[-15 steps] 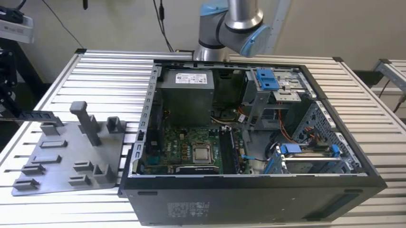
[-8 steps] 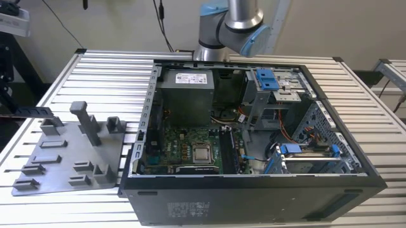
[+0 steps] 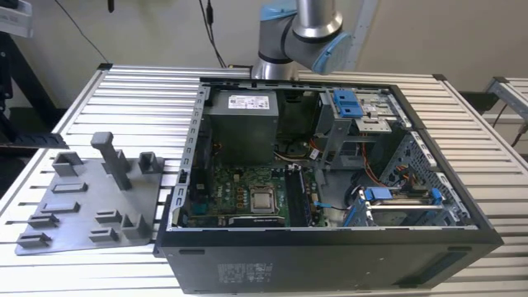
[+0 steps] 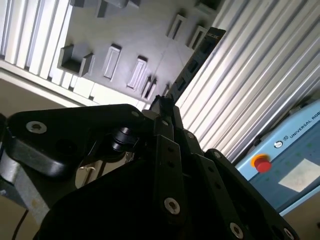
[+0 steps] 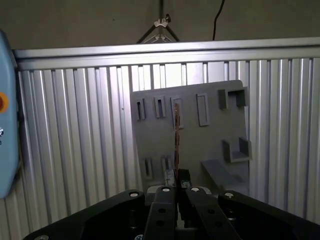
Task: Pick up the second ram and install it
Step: 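Pick up the second ram and move it above second insertion slot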
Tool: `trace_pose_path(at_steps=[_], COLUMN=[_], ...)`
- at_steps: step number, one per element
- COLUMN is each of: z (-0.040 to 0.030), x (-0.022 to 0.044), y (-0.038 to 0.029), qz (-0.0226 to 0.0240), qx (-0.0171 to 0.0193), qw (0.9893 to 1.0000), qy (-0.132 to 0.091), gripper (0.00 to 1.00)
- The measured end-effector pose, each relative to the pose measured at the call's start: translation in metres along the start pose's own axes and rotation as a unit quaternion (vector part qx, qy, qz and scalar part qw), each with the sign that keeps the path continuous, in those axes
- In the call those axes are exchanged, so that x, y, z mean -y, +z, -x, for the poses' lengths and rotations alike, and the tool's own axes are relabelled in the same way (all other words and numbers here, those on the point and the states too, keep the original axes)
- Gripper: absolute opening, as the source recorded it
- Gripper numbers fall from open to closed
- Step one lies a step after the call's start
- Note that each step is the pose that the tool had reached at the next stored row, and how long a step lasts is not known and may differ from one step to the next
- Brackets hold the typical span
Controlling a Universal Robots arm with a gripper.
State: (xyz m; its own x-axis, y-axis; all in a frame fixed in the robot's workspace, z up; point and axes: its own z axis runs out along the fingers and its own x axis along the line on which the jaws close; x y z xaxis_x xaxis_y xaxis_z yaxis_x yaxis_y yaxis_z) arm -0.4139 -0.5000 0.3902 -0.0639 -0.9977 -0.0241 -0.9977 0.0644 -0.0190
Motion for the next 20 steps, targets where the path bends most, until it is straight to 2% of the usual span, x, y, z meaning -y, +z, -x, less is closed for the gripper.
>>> trace_pose_path(at_steps=[8, 16, 20], z=[0.0002, 0.0003, 0.0005], x=[0.0002, 0.0002, 0.0042], y=[-0.0092, -0.0095, -0.0094], qz=[-0.0001, -0.0001, 0.0000], qx=[0.0000, 0.0000, 0.0000], qw=[1.0000, 1.0000, 1.0000], qy=[0.001, 0.001, 0.001], gripper=[0.14, 0.14, 0.14])
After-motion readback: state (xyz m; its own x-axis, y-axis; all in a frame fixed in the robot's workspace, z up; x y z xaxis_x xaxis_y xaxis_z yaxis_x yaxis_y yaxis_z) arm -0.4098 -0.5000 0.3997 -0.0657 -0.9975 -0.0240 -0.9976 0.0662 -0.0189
